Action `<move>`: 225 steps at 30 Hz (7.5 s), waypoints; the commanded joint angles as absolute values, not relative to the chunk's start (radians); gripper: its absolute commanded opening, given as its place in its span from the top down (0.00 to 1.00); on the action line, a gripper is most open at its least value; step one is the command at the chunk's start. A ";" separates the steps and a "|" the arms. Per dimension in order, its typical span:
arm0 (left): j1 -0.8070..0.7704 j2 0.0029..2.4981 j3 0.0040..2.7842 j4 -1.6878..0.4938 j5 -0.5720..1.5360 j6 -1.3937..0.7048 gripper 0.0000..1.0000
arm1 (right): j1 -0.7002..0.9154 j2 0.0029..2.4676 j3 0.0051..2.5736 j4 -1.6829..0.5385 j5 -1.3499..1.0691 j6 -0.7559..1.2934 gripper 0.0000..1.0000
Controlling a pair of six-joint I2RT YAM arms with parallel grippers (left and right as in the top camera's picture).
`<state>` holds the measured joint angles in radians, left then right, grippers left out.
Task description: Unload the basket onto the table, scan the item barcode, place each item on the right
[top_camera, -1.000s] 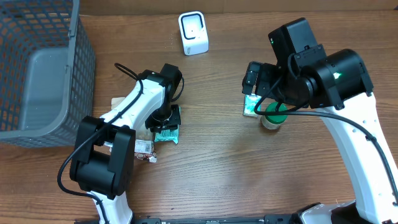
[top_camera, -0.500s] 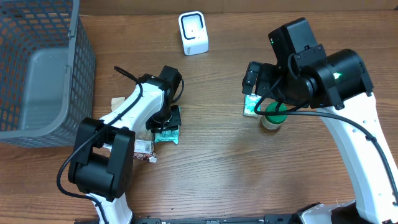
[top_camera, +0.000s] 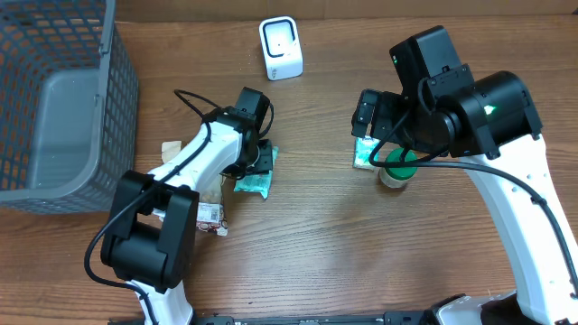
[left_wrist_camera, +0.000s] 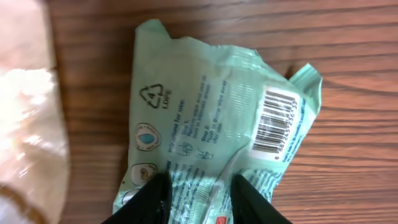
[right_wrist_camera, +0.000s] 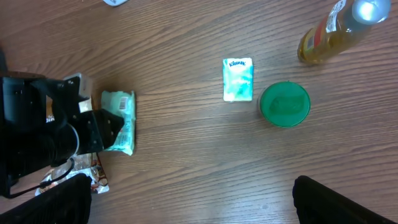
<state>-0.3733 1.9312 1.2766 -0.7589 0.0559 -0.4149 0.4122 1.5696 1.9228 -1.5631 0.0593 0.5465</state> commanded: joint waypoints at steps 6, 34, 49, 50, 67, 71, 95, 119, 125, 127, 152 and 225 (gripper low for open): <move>-0.386 1.939 1.388 -0.860 0.131 -0.343 0.73 | 0.406 1.562 1.925 -1.558 0.070 0.546 0.00; -0.456 1.942 1.422 -1.125 0.230 -0.442 0.60 | 0.406 1.562 1.925 -1.558 0.070 0.546 0.00; -0.564 1.942 1.384 -1.023 0.212 -0.527 0.90 | 0.406 1.562 1.925 -1.558 0.070 0.546 0.00; -0.567 1.942 1.374 -1.015 0.206 -0.535 0.91 | 0.406 1.562 1.925 -1.558 0.070 0.546 0.00; -0.570 1.942 1.213 -0.834 0.145 -0.540 0.89 | 0.406 1.562 1.925 -1.558 0.070 0.546 0.00; -0.570 1.942 1.213 -0.837 0.118 -0.538 0.89 | 0.406 1.562 1.925 -1.558 0.070 0.546 0.00; -0.381 1.942 1.213 -0.891 0.010 -0.468 0.90 | 0.406 1.562 1.925 -1.558 0.070 0.546 0.00; -0.262 1.942 1.509 -1.143 0.094 -0.355 0.66 | 0.406 1.562 1.925 -1.558 0.070 0.546 0.00; -0.262 1.943 1.454 -1.089 0.094 -0.370 0.56 | 0.406 1.562 1.925 -1.558 0.070 0.546 0.00; -0.262 1.943 1.436 -1.073 0.094 -0.375 0.52 | 0.406 1.562 1.925 -1.558 0.070 0.546 0.00; -0.262 1.943 1.287 -0.872 0.094 -0.435 0.51 | 0.406 1.562 1.925 -1.558 0.070 0.546 0.00; -0.230 1.943 1.213 -0.758 0.176 -0.480 0.61 | 0.406 1.562 1.925 -1.558 0.070 0.546 0.00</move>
<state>-0.2333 1.9339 1.2419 -0.7532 0.2024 -0.4725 0.4118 1.5696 1.9228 -1.5627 0.0593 0.5465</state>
